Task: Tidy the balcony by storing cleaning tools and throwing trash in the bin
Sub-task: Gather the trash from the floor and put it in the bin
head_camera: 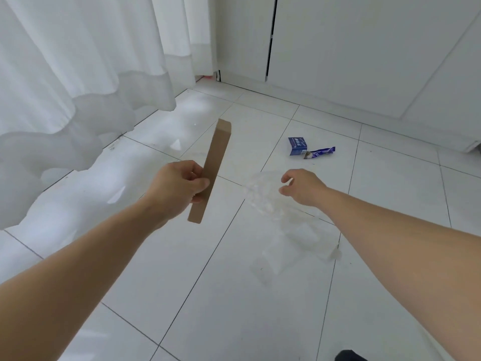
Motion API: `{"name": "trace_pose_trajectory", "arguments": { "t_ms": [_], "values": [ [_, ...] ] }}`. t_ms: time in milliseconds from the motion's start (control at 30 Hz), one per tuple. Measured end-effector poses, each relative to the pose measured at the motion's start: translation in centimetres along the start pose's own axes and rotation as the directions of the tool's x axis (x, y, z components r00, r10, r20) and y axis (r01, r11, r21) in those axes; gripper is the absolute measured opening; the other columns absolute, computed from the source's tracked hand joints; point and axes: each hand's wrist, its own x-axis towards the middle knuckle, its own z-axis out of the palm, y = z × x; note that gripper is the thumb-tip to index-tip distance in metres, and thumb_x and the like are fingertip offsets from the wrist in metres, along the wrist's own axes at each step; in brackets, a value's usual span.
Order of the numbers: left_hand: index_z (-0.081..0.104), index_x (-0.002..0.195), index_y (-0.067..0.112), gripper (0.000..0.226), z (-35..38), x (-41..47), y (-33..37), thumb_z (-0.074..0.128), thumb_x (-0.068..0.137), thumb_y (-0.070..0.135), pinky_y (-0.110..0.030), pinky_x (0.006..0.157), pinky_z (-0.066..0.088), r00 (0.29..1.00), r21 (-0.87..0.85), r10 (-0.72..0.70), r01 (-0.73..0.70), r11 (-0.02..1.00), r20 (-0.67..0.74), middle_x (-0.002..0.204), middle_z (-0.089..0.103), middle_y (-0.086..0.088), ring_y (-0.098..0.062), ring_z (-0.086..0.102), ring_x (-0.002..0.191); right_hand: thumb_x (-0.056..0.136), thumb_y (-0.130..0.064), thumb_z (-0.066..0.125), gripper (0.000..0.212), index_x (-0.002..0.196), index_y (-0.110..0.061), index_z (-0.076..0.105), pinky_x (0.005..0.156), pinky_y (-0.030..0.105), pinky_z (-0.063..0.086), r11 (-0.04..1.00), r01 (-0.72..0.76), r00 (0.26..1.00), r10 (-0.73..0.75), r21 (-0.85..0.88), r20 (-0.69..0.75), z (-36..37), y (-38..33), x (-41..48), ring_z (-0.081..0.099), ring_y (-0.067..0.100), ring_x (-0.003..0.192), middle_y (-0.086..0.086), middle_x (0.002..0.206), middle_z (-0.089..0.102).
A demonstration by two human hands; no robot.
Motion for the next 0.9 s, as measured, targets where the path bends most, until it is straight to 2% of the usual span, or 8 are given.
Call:
{"name": "trace_pose_trajectory", "arguments": {
  "t_ms": [200,300,367,467,567,700,800,900],
  "values": [
    [0.066,0.089,0.004,0.008,4.4,1.0,2.4,0.059,0.087,0.005,-0.038,0.086,0.055,0.999,0.032,-0.054,0.054,0.998,0.001,0.086,0.069,-0.013,-0.022,0.064,0.073,0.09,-0.019,0.058,0.036,0.125,-0.014,0.057,0.086,0.024,0.038,0.994,0.045,0.978,-0.024,-0.096,0.208,0.4,3.9,2.9,0.05,0.023,0.117,0.007,0.134,0.049],
    [0.067,0.085,0.01,0.006,6.3,1.3,2.5,0.061,0.086,0.008,-0.037,0.085,0.053,0.995,0.085,-0.099,0.099,0.991,-0.001,0.083,0.069,-0.008,-0.023,0.066,0.072,0.089,-0.02,0.06,0.032,0.12,-0.018,0.061,0.088,0.028,0.042,0.993,0.065,0.952,-0.031,-0.102,0.305,1.6,5.4,4.0,0.049,0.025,0.118,0.008,0.147,0.029],
    [0.067,0.084,0.012,0.007,7.5,1.5,2.2,0.061,0.086,0.009,-0.033,0.08,0.052,0.992,0.117,-0.13,0.13,0.985,-0.006,0.082,0.07,-0.007,-0.024,0.068,0.074,0.087,-0.025,0.061,0.029,0.116,-0.027,0.064,0.1,0.034,0.039,0.983,0.092,0.931,-0.028,-0.158,0.363,2.7,6.2,4.6,0.027,0.027,0.136,0.004,0.157,0.006],
    [0.067,0.083,0.013,0.006,8.4,1.4,2.0,0.062,0.086,0.011,-0.027,0.069,0.047,0.986,0.151,-0.163,0.164,0.975,-0.021,0.079,0.071,-0.003,-0.023,0.068,0.073,0.087,-0.027,0.057,0.023,0.108,-0.032,0.067,0.111,0.043,0.026,0.941,0.178,0.913,-0.05,-0.286,0.404,4.4,6.5,5.6,-0.006,0.028,0.145,-0.005,0.159,-0.009],
    [0.067,0.084,0.014,0.006,9.0,1.5,1.8,0.062,0.086,0.011,-0.022,0.06,0.041,0.981,0.167,-0.188,0.193,0.967,-0.044,0.074,0.069,0.001,-0.018,0.066,0.068,0.089,-0.026,0.049,0.038,0.126,-0.026,0.057,0.113,0.05,0.017,0.875,0.244,0.892,-0.034,-0.417,0.451,6.2,6.7,7.0,-0.019,0.032,0.144,-0.008,0.158,-0.015],
    [0.067,0.084,0.014,0.006,9.1,1.5,1.6,0.062,0.086,0.012,-0.022,0.059,0.041,0.976,0.173,-0.206,0.216,0.961,-0.072,0.071,0.068,0.002,-0.016,0.064,0.065,0.093,-0.026,0.042,0.058,0.147,-0.018,0.023,0.107,0.049,0.024,0.839,0.255,0.871,0.017,-0.481,0.491,7.7,7.5,7.7,-0.001,0.033,0.144,-0.004,0.158,-0.004],
    [0.067,0.084,0.014,0.006,8.8,1.3,1.4,0.062,0.086,0.011,-0.024,0.065,0.044,0.971,0.163,-0.22,0.233,0.959,-0.093,0.072,0.069,0.001,-0.018,0.066,0.067,0.093,-0.017,0.041,0.041,0.131,-0.004,0.036,0.094,0.038,0.036,0.907,0.208,0.919,-0.053,-0.366,0.39,7.7,7.4,8.0,0.033,0.026,0.128,0.002,0.147,0.024],
    [0.067,0.084,0.014,0.006,7.9,0.9,1.7,0.062,0.086,0.011,-0.024,0.065,0.044,0.969,0.159,-0.22,0.236,0.959,-0.11,0.073,0.069,0.001,-0.021,0.067,0.071,0.093,-0.008,0.042,0.018,0.108,-0.002,0.049,0.088,0.033,0.043,0.954,0.177,0.965,-0.119,-0.243,0.233,6.6,6.0,8.0,0.05,0.029,0.11,0.012,0.134,0.044]
  ]
}}
